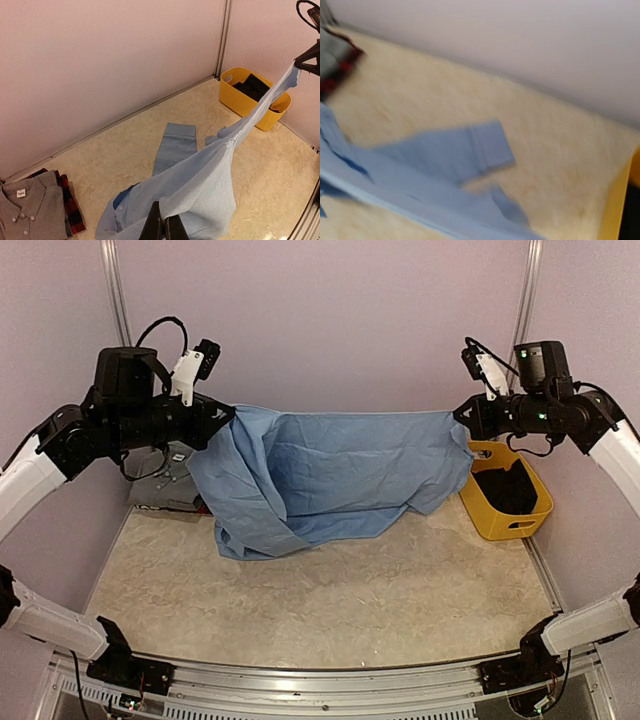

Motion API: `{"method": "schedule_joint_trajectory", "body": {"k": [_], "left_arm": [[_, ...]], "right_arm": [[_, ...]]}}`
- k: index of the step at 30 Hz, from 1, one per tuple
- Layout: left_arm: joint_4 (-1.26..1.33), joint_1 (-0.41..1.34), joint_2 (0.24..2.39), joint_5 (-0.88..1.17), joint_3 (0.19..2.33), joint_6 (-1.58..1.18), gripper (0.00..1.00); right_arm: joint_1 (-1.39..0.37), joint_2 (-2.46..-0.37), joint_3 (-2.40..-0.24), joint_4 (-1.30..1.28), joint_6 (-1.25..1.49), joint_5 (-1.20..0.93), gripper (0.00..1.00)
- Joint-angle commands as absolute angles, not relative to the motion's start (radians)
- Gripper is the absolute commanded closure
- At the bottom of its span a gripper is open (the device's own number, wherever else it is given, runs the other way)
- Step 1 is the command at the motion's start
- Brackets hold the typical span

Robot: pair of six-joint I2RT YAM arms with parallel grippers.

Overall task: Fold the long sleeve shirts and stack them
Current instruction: Flatten out the crumpled shirt at the center of the board.

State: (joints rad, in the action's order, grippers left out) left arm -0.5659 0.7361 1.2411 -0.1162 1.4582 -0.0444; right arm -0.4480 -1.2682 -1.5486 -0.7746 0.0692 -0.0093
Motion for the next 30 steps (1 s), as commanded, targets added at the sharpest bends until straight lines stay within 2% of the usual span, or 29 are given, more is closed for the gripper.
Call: {"method": "schedule_joint_trajectory", "body": {"k": [1, 10, 15, 19, 26, 30], "left_arm": [[-0.659, 0.768, 1.202, -0.137, 1.556, 0.074, 1.0], [-0.699, 0.958, 0.99, -0.217, 1.638, 0.028, 1.0], [-0.798, 0.959, 0.966, -0.152, 1.762, -0.044, 1.0], [-0.831, 0.959, 0.985, -0.039, 1.829, -0.059, 1.0], [-0.815, 0.959, 0.95, -0.036, 1.826, -0.056, 1.0], [-0.784, 0.959, 0.969, 0.047, 1.846, -0.018, 1.0]], "right_arm": [[-0.49, -1.23, -1.632, -0.884, 0.058, -0.046, 1.0], [-0.543, -1.094, -1.798, -1.038, 0.105, -0.201, 1.0], [-0.542, -1.078, -1.958, -1.14, 0.167, -0.341, 1.0], [-0.543, -1.072, -2.025, -1.205, 0.187, -0.363, 1.0], [-0.542, -1.035, -1.991, -1.215, 0.213, -0.322, 1.0], [-0.542, -1.025, -1.966, -1.191, 0.214, -0.311, 1.0]]}}
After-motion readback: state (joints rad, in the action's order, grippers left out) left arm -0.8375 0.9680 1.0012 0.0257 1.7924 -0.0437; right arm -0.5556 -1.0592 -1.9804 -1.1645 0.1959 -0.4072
